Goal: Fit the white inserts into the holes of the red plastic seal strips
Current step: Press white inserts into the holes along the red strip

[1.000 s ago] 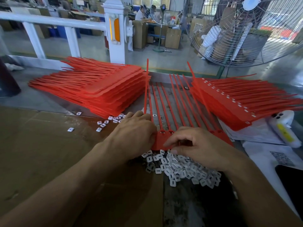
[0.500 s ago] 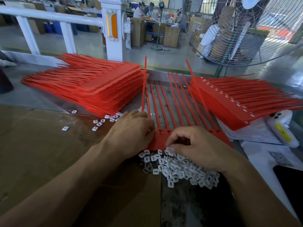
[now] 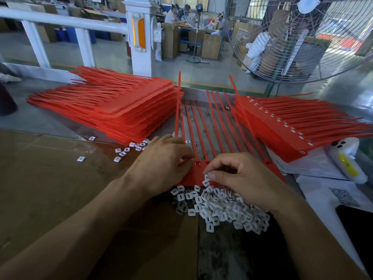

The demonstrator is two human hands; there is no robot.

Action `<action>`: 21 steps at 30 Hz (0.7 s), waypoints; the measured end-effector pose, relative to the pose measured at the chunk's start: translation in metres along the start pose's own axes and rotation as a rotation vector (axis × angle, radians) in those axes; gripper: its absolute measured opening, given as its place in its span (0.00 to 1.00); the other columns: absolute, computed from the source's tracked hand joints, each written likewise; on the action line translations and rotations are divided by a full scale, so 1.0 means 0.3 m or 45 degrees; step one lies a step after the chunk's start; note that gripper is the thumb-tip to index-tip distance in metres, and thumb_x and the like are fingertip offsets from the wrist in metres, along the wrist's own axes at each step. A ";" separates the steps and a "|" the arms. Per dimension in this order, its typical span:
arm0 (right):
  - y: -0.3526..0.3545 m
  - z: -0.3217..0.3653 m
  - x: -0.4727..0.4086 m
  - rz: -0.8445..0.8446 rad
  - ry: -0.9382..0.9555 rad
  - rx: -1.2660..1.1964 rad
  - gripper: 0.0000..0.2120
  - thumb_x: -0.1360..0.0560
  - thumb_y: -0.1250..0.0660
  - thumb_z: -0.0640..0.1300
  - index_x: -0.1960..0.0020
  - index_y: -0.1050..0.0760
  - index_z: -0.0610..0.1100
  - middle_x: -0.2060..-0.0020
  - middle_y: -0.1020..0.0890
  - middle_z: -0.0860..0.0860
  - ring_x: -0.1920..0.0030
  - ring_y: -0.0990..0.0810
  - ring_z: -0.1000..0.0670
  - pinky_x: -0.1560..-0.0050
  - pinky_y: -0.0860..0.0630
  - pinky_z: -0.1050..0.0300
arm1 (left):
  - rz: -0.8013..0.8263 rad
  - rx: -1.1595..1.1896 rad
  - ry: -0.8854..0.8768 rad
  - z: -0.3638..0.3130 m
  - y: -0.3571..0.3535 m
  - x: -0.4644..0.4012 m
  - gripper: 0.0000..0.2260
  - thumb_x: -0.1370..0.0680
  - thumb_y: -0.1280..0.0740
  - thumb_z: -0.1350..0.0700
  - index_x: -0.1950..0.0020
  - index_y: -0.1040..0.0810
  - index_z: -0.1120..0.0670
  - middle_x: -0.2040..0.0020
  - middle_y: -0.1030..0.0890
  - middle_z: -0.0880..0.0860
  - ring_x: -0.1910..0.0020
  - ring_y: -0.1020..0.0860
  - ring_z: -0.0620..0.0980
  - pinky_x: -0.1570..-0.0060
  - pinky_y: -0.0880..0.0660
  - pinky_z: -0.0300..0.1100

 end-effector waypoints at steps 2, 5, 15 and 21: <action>0.016 -0.007 -0.003 -0.072 -0.009 -0.046 0.03 0.22 0.28 0.52 0.51 0.17 0.61 0.58 0.15 0.59 0.59 0.17 0.59 0.55 0.24 0.59 | -0.035 0.091 -0.016 -0.003 0.005 0.000 0.10 0.19 0.36 0.46 0.44 0.17 0.46 0.48 0.20 0.42 0.46 0.25 0.43 0.43 0.28 0.47; 0.039 -0.021 -0.011 -0.176 -0.054 -0.200 0.03 0.22 0.28 0.51 0.52 0.16 0.59 0.58 0.13 0.56 0.62 0.18 0.60 0.55 0.22 0.58 | -0.120 0.271 -0.047 -0.020 0.021 -0.004 0.06 0.21 0.31 0.49 0.46 0.18 0.47 0.52 0.21 0.40 0.51 0.24 0.41 0.48 0.25 0.46; 0.019 -0.020 -0.014 -0.190 -0.120 -0.446 0.06 0.20 0.30 0.50 0.54 0.16 0.56 0.63 0.15 0.54 0.66 0.22 0.57 0.65 0.24 0.65 | -0.191 0.354 -0.206 -0.090 0.036 0.001 0.06 0.21 0.29 0.50 0.46 0.20 0.49 0.52 0.21 0.42 0.53 0.23 0.42 0.49 0.26 0.50; 0.019 0.000 -0.010 -0.193 -0.083 -0.433 0.09 0.18 0.33 0.53 0.53 0.16 0.55 0.59 0.14 0.52 0.65 0.21 0.57 0.62 0.23 0.64 | -0.256 0.459 -0.189 -0.075 0.053 0.000 0.04 0.20 0.29 0.53 0.49 0.18 0.52 0.55 0.20 0.43 0.56 0.21 0.43 0.51 0.24 0.48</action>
Point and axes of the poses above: each hand's wrist, its own x-axis away from the middle knuckle, its own y-axis out of the back of the hand, z = x × y, the point moved 10 cm from there along -x, towards the middle knuckle
